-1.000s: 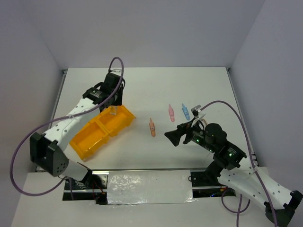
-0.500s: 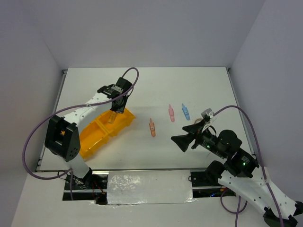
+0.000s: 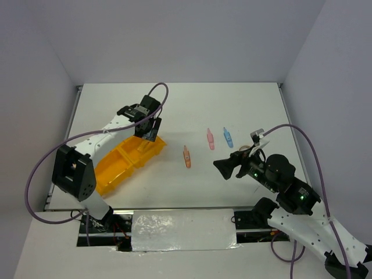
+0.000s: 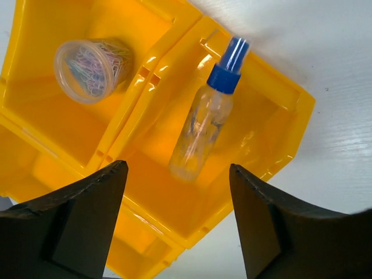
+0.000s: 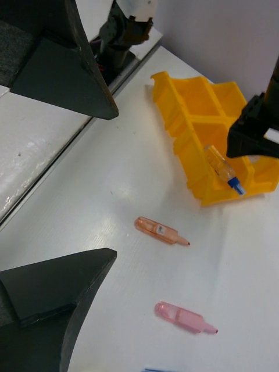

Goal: Sort the stationery into containers
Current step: Place the stationery in the storage box, then pick up the stationery from the center of the board.

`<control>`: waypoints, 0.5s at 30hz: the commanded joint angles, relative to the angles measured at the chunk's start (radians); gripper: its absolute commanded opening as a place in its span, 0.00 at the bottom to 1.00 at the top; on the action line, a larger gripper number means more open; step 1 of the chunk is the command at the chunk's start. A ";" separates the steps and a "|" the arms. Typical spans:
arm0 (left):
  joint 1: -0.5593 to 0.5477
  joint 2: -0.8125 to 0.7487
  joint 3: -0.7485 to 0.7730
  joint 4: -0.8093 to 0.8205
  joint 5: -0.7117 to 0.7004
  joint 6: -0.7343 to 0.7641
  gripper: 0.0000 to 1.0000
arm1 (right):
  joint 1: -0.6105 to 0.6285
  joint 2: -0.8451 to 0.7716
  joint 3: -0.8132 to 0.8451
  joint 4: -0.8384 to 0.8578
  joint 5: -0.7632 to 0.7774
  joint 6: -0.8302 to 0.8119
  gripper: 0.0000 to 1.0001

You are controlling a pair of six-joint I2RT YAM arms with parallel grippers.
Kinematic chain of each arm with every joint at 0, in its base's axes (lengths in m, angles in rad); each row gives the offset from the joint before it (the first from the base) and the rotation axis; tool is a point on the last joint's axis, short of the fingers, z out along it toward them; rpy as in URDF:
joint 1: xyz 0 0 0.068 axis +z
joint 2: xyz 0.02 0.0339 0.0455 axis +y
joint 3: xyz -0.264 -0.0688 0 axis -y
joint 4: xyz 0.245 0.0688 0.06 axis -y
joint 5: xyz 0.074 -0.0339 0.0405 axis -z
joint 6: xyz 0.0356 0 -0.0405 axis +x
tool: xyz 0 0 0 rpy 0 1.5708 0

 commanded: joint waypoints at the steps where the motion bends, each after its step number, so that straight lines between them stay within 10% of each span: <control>1: 0.000 -0.073 0.010 -0.004 -0.001 0.001 0.84 | -0.003 0.058 0.055 -0.039 0.093 0.052 1.00; 3: -0.002 -0.093 0.028 -0.023 -0.012 -0.011 0.99 | -0.002 0.111 0.078 -0.074 0.212 0.121 1.00; 8: 0.000 -0.269 0.026 -0.049 -0.020 -0.037 0.99 | -0.101 0.260 0.124 -0.266 0.584 0.307 1.00; 15: 0.001 -0.695 -0.296 0.207 0.115 -0.087 0.99 | -0.527 0.325 0.005 -0.127 0.400 0.293 1.00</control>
